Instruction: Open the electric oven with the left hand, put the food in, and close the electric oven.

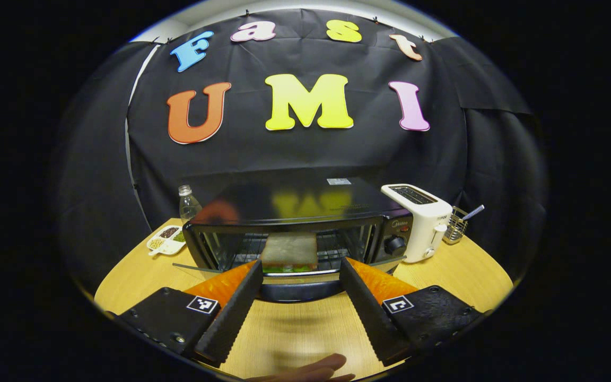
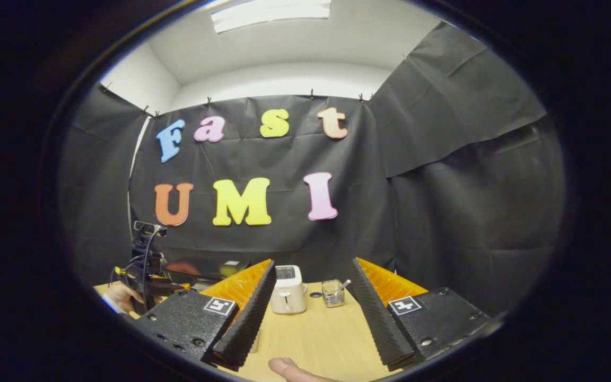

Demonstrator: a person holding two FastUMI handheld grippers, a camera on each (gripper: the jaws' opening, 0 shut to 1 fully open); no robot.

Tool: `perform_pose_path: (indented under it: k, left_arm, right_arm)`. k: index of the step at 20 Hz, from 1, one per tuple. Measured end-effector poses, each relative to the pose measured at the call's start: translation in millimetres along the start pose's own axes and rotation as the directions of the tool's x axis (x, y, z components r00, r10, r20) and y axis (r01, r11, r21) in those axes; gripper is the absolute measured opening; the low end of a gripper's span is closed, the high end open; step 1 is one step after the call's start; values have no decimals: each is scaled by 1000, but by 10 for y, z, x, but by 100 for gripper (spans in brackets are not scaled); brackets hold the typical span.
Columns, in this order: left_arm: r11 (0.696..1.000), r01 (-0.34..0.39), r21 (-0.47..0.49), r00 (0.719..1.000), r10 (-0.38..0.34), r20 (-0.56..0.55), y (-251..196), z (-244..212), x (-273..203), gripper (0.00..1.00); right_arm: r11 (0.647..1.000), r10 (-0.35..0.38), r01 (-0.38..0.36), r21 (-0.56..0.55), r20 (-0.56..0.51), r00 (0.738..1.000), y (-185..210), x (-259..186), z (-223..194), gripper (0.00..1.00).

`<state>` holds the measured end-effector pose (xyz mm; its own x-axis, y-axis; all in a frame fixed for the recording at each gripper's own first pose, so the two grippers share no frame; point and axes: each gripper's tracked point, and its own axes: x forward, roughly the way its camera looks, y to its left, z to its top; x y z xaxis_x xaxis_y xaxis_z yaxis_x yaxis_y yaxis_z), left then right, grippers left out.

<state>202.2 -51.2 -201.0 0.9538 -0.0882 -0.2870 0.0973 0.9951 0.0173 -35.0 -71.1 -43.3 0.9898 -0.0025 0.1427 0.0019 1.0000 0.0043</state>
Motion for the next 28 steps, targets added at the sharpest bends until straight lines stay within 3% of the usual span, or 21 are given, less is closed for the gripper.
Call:
perform_pose_path:
  k: [4, 5, 6, 10, 19, 20, 21, 22, 24, 25, 26, 27, 28]
  left_arm:
    - [1000, 4, -15, 999, -3, 47, 15, 210, 255, 96]
    - [1000, 2, -13, 999, -1, 51, 27, 256, 303, 89]
    - [1000, -3, -11, 998, 3, 55, 48, 301, 326, 95]
    - [1000, -11, -18, 995, 13, 96, 74, 497, 159, 95]
    - [1000, -23, 0, 961, 22, 277, 135, 1041, -858, 94]
    - [1000, -22, -4, 957, 22, 290, 134, 1080, -1007, 94]
    - [1000, -15, -8, 954, 16, 298, 116, 1087, -1154, 94]
    - [1000, -17, -15, 952, 21, 305, 118, 1095, -1297, 94]
    - [999, -33, -4, 949, 32, 313, 148, 1114, -1557, 94]
    - [999, -51, 3, 949, 48, 312, 182, 1082, -1672, 94]
    - [998, -66, 5, 951, 61, 303, 210, 1043, -1774, 94]
    - [998, -71, 2, 953, 67, 296, 226, 999, -1885, 94]
    - [997, -71, -11, 953, 71, 294, 199, 977, -1994, 94]
  right_arm:
    - [1000, -2, 2, 10, -8, 1000, 21, -10, -18, 90]
    - [1000, -3, 3, 13, -11, 1000, 22, -7, -22, 90]
    - [1000, -4, 4, 12, -11, 1000, 16, -10, -22, 90]
    - [1000, -29, 29, -4, -10, 1000, -27, 25, -36, 90]
    - [1000, -28, 27, -4, -20, 999, 23, 126, -70, 90]
    - [1000, -29, 29, -4, -19, 999, 24, 133, -66, 82]
    - [1000, -31, 31, -5, -18, 999, 26, 128, -60, 82]
    - [999, -35, 35, -6, -19, 999, 28, 122, -51, 90]
    - [999, -38, 38, -6, -11, 999, 42, 88, -9, 90]
    - [999, -40, 40, -5, -4, 999, 47, 70, 24, 82]
    - [999, -40, 40, -1, 5, 999, 51, 53, 49, 82]
    - [999, -37, 37, 1, 9, 999, 74, 32, 69, 90]
    - [999, -37, 36, 3, 11, 999, 91, 22, 76, 82]
